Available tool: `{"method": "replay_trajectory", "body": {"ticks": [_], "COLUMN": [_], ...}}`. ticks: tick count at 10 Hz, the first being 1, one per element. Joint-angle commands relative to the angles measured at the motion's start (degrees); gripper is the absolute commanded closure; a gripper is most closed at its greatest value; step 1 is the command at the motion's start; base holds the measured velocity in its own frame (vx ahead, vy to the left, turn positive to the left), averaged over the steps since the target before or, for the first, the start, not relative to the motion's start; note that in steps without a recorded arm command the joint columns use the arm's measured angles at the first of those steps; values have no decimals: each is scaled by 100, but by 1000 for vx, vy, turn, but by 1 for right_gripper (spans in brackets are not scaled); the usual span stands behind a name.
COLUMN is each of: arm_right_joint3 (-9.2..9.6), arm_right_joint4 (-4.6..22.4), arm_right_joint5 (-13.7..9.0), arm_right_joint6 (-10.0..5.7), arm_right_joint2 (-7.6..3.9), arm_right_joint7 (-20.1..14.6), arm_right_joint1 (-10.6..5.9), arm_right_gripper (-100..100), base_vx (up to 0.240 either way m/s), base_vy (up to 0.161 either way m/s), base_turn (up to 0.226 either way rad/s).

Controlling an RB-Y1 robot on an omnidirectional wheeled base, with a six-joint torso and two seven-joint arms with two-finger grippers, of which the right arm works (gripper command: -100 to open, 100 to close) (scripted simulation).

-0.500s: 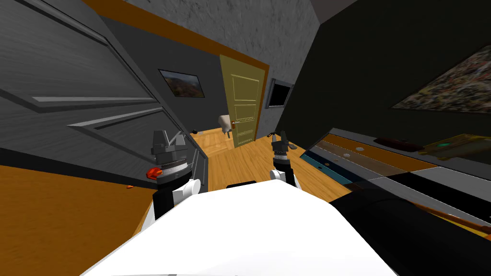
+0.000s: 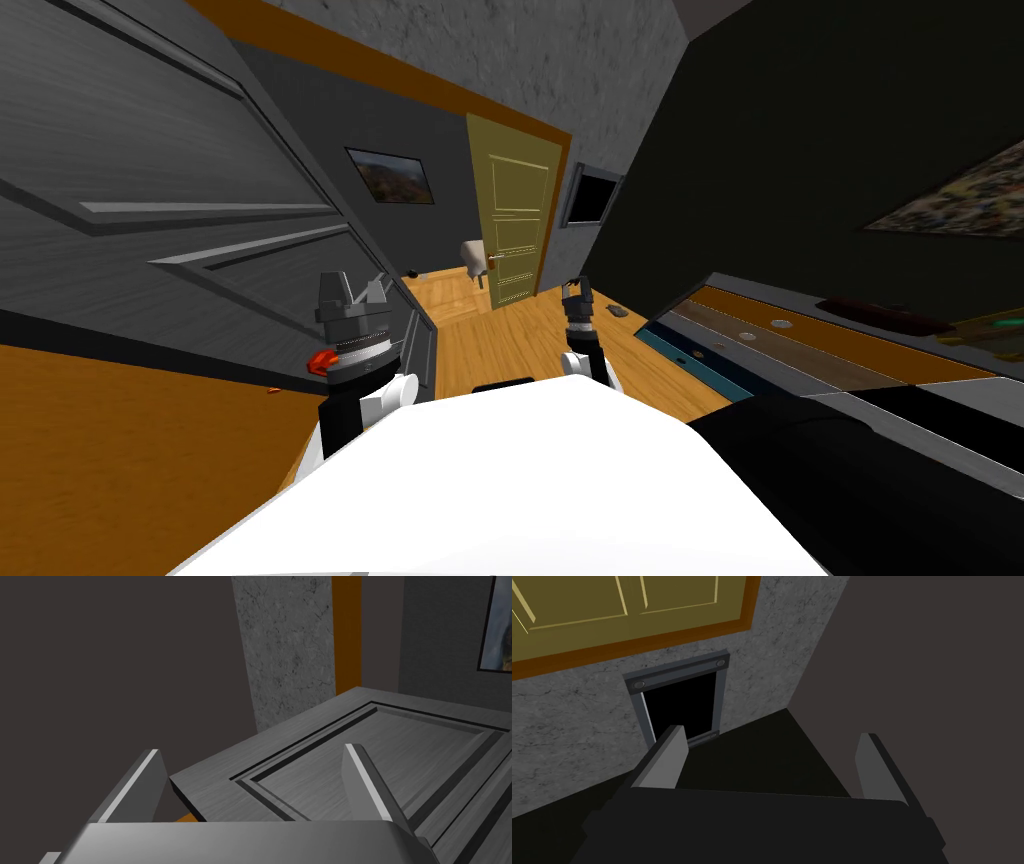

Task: Pull the door open

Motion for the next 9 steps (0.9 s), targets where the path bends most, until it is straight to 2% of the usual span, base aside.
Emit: {"method": "replay_trajectory", "body": {"ticks": [1, 7, 9], "arm_right_joint3": [-30, -165, -220], "arm_right_joint4": [211, 1059, 1420], "arm_right_joint5": [-8, -59, -79], "arm_right_joint6": [23, -9, -22], "arm_right_joint2": [-52, -257, -334], "arm_right_joint7": [3, -15, -23], "arm_right_joint1": [-137, -609, -801], "arm_right_gripper": [-100, -100, -100], "base_vx": [102, 77, 87], "base_vy": [-8, -8, -7], "base_turn": [112, 96, 105]}}
